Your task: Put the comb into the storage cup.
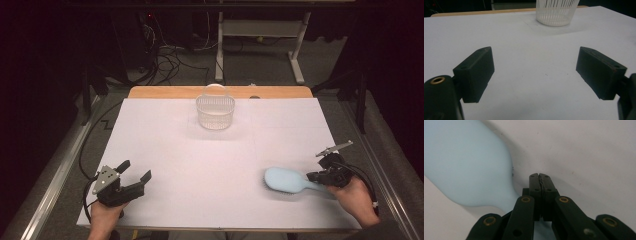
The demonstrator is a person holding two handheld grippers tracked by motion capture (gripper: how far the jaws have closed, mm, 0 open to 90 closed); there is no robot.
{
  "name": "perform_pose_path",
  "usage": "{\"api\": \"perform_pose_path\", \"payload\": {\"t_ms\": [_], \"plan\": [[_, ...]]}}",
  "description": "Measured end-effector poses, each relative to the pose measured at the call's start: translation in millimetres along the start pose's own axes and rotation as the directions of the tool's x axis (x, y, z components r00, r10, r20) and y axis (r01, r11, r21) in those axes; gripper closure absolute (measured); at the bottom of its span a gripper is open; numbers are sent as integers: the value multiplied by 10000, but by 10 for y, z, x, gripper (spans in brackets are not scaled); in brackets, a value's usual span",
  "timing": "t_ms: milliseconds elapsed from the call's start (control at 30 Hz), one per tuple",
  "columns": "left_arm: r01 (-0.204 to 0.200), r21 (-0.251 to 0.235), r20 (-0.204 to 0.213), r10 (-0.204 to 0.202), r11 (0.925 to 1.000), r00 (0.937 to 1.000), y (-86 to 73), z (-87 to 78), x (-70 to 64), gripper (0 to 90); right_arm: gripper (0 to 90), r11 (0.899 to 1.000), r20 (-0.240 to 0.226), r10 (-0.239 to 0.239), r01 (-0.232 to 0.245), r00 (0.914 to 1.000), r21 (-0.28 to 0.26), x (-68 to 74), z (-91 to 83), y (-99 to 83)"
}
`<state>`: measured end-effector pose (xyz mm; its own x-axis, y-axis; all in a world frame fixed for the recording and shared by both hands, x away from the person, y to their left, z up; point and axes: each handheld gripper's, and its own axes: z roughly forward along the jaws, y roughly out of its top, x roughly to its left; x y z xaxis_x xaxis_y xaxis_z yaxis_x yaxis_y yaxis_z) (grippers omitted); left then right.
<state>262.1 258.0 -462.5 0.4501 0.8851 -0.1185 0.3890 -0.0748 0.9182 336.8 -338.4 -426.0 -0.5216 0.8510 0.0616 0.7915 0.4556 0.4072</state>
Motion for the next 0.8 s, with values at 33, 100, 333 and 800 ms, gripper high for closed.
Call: {"api": "perform_pose_path", "payload": {"t_ms": [33, 100, 333, 800], "plan": [[3, -2, -3, -3, 10000, 10000, 0, 0, 0, 143, 896, 10000, 32, -14, 14, 10000, -24, 3, 2, -11], [16, -1, -8, -16, 10000, 10000, 0, -1, 0, 144, 897, 10000, -21, 53, -53, 10000, 3, 14, 1, -30], [2, -12, -33, -2, 10000, 10000, -1, 0, 1, 143, 896, 10000, -90, -9, 10, 10000, 75, 58, 22, -74], [-18, -61, -59, 18, 10000, 10000, 1, -2, 1, 143, 897, 9999, -250, -147, 148, 9996, 34, 179, 60, -140]]}}
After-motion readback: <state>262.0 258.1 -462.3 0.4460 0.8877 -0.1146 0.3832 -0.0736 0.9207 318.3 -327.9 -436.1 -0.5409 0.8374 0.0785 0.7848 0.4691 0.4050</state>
